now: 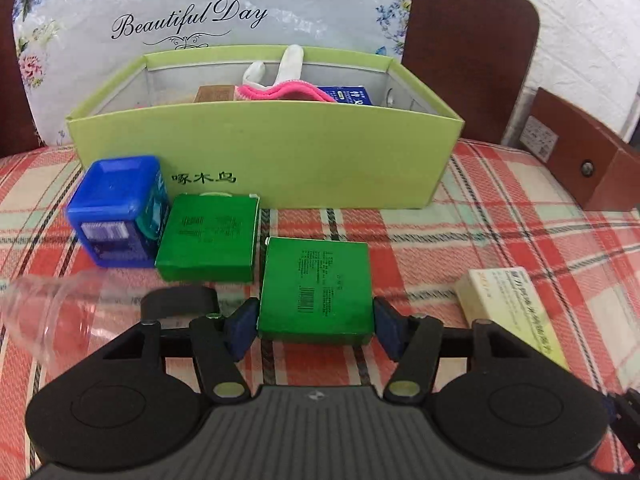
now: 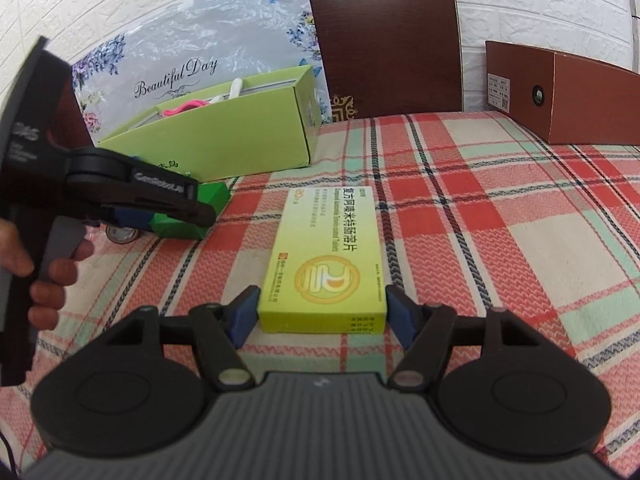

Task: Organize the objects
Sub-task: 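Grasp the yellow medicine box with right tool while left grasps a green square box, then carry both boxes into the lime-green box and open both tools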

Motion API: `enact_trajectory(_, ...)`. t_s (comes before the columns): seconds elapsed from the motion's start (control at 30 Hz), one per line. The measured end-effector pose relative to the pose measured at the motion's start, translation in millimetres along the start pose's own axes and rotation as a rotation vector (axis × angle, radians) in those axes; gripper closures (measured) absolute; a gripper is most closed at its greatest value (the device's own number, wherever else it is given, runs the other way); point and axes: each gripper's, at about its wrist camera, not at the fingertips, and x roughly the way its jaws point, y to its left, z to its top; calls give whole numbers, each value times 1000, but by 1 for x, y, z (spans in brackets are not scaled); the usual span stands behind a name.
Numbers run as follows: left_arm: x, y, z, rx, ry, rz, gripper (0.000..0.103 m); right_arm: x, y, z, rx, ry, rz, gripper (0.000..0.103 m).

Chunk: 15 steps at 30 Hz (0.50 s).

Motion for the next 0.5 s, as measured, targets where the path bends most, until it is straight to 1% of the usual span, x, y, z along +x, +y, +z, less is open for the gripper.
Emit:
enact_trajectory(0.1, -24, 4, -17, -11, -4, -27, 40, -6, 4, -3, -30, 18, 6, 36)
enact_trajectory(0.17, -40, 5, -33, 17, 0, -34, 40, -13, 8, -7, -53, 34, 19, 36)
enact_trajectory(0.27, -62, 5, -60, 47, 26, -16, 40, -28, 14, -18, -91, 56, 43, 36)
enact_trajectory(0.4, -86, 15, -89, 34, 42, 3, 39, -48, 23, -34, -154, 85, 68, 35)
enact_trajectory(0.43, -89, 17, -93, 27, 41, 16, 39, -52, 27, -36, -172, 99, 75, 34)
enact_trajectory(0.47, -90, 17, -95, 23, 38, 28, 37, -53, 30, -36, -193, 109, 72, 32)
enact_trajectory(0.5, -90, 17, -95, 23, 31, 38, 33, -54, 33, -35, -204, 109, 64, 25)
